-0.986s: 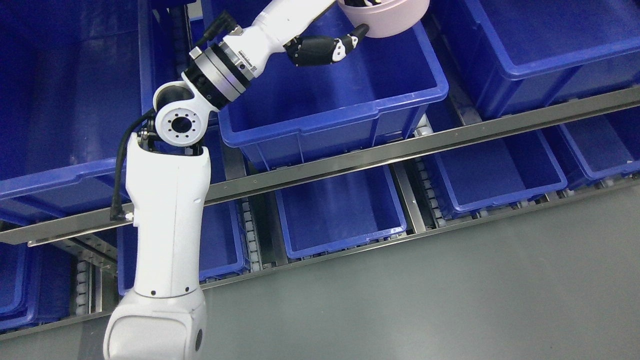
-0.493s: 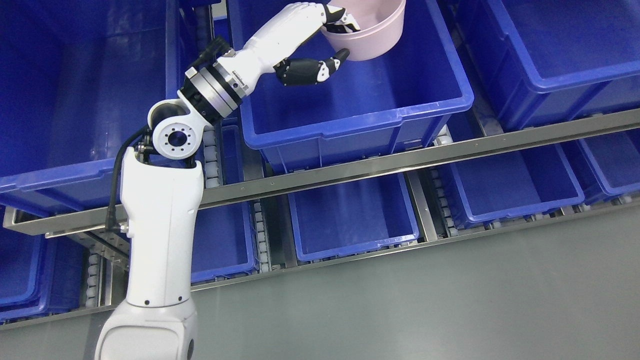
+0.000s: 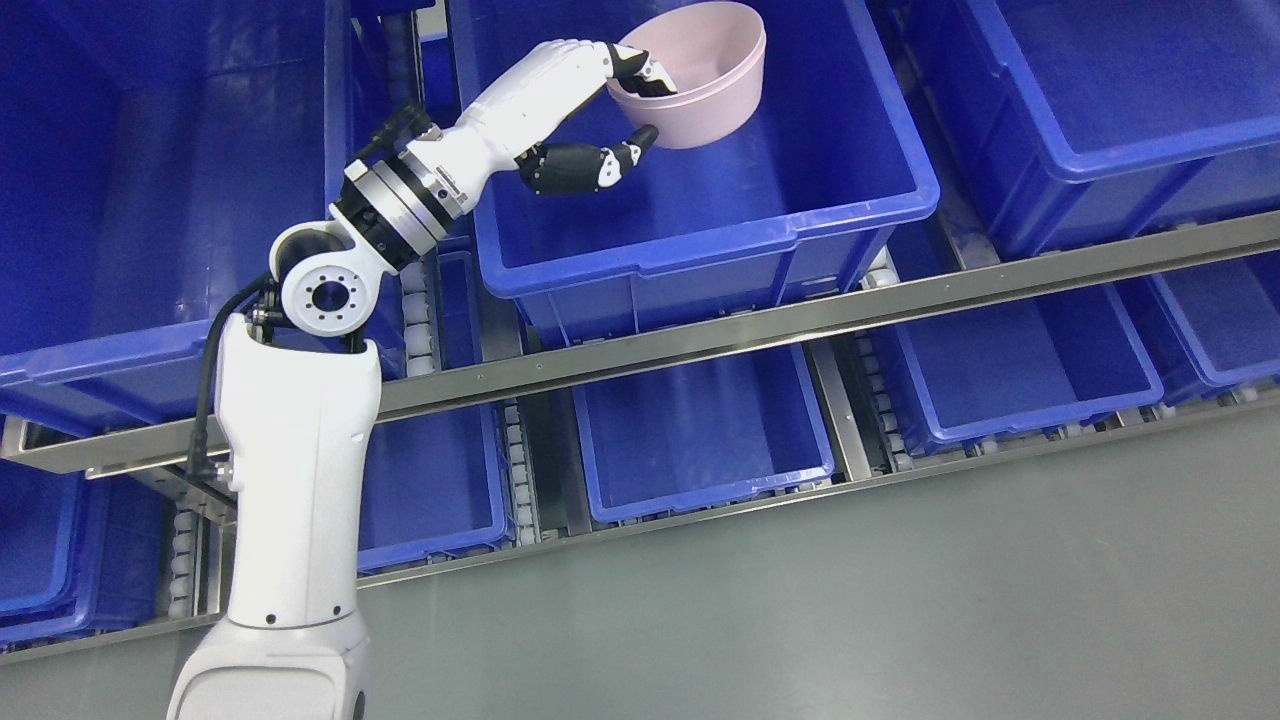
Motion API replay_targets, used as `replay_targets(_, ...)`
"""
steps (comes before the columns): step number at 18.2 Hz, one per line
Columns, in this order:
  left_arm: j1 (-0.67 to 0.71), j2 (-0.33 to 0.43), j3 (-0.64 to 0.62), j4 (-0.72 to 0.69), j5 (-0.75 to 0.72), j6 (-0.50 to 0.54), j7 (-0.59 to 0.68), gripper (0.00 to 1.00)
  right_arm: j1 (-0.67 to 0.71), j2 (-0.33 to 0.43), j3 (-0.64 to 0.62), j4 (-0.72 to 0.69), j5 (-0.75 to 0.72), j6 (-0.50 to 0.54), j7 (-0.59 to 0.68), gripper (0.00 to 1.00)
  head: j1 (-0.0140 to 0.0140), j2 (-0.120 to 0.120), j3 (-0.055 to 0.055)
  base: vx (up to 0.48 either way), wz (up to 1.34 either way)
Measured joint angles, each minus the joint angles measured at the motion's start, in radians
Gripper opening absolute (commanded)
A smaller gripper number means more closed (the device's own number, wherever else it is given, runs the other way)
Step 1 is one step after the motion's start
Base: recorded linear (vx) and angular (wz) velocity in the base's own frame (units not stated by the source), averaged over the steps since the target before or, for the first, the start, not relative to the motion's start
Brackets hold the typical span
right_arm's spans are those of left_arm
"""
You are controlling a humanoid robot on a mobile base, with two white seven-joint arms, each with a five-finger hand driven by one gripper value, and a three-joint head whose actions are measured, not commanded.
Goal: Stack pink IKEA bowls on left shelf middle
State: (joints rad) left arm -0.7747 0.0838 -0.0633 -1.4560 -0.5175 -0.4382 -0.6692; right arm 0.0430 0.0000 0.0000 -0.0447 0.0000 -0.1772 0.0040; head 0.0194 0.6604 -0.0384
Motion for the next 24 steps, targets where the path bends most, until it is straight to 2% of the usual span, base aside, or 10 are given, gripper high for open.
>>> replay_targets(5,0.003,-0.029,0.024,0.012,0.005,-0.002,0.095,0.69,0.0,0.0,0.0,0.0,0.0,0.0,0.0,1.0,0.0,0.0,0.0,-0.001,0.0)
replay_targets(8,0.0,-0.044,0.035,0.018,0.049,0.002,0.302,0.73,0.0,0.0,0.0,0.0,0.0,0.0,0.0,1.0,0.0,0.0,0.0,0.0,0.0)
replay_targets(11,-0.001,-0.054,0.042,0.02,0.163,0.156,0.55,0.81,0.0,0.0,0.0,0.0,0.0,0.0,0.0,1.0,0.0,0.0,0.0,0.0,0.0)
replay_targets(14,0.009,-0.062,0.048,0.011,0.283,0.291,0.746,0.97,0.0,0.0,0.0,0.0,0.0,0.0,0.0,1.0,0.0,0.0,0.0,0.0,0.0)
replay_targets(19,0.048,-0.07,0.054,-0.031,0.377,0.418,0.818,1.0,0.0,0.0,0.0,0.0,0.0,0.0,0.0,1.0,0.0,0.0,0.0,0.0,0.0)
replay_targets(24,0.106,-0.075,0.044,-0.063,0.411,0.454,0.827,1.0,0.0,0.0,0.0,0.0,0.0,0.0,0.0,1.0,0.0,0.0,0.0,0.0,0.0)
